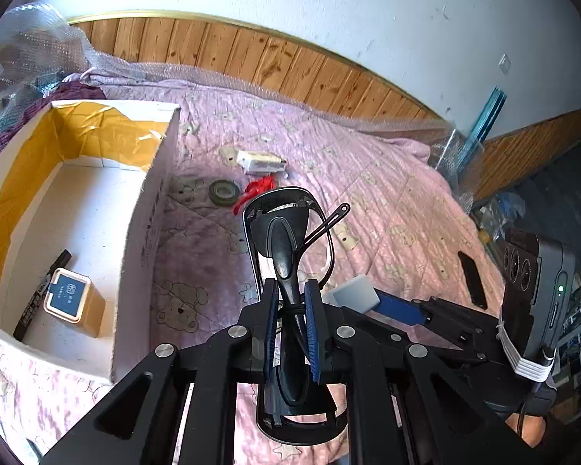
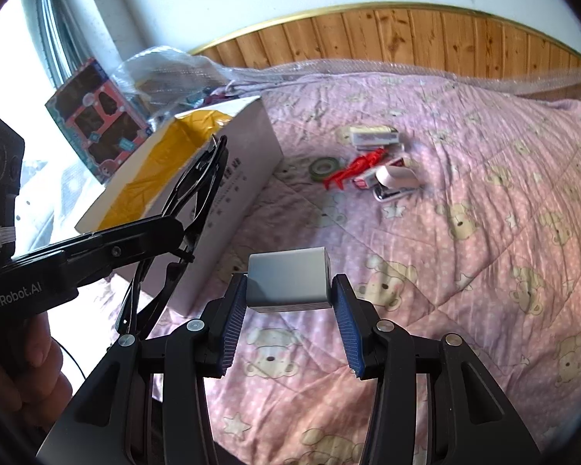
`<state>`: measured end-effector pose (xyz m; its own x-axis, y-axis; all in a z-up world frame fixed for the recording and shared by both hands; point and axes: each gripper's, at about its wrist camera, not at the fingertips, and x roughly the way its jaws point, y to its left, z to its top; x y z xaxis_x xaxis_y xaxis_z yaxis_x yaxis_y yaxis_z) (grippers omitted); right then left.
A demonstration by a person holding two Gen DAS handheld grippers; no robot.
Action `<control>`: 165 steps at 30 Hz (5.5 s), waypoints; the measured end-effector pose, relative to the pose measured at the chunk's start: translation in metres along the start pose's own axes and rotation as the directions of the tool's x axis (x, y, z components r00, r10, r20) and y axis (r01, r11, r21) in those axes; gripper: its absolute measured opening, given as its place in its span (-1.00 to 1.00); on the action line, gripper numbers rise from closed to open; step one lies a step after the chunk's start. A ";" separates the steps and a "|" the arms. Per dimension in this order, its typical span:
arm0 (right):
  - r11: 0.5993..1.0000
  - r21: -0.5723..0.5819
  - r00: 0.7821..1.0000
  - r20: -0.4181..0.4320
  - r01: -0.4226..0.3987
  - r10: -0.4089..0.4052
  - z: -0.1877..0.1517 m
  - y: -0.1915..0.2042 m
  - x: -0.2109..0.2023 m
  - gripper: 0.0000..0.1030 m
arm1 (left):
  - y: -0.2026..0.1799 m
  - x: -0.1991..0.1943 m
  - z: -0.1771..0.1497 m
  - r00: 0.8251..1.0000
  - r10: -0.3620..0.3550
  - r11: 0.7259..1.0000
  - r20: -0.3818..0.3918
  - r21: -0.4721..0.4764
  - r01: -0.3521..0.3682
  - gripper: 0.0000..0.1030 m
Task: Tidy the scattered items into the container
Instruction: 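Lift and carry the glasses and charger with both grippers over the box, then open both grippers to drop the glasses and charger into the box, then move both grippers back toward the remaining items beside the box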
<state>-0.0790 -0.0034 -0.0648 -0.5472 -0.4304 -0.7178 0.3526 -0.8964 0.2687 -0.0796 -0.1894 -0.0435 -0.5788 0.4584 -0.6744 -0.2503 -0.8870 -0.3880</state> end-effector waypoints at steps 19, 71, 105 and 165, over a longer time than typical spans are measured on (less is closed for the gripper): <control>0.996 -0.083 0.999 0.027 -0.017 0.020 0.014 0.049 -0.018 -0.09 | 0.021 -0.056 0.007 0.992 -0.039 0.998 0.122 -0.051 0.045 -0.73; 0.949 -0.290 0.990 0.025 -0.124 0.137 0.104 0.148 0.047 -0.09 | 0.160 -0.075 0.048 0.978 0.150 0.957 0.144 -0.268 -0.108 -0.73; 0.920 -0.376 0.993 -0.072 -0.109 0.089 0.183 0.152 0.174 -0.08 | 0.232 0.001 0.130 0.972 0.213 0.945 -0.101 -0.230 -0.232 -0.73; 0.974 -0.116 0.981 -0.025 -0.194 0.193 0.077 0.093 0.071 -0.13 | 0.112 -0.042 0.060 0.973 0.214 0.963 -0.085 -0.149 -0.224 -0.45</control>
<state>-0.1432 -0.1258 -0.0413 -0.4497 -0.5922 -0.6686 0.5375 -0.7773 0.3269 -0.1302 -0.3113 -0.0210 -0.5506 0.2614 -0.7928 0.0045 -0.9488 -0.3160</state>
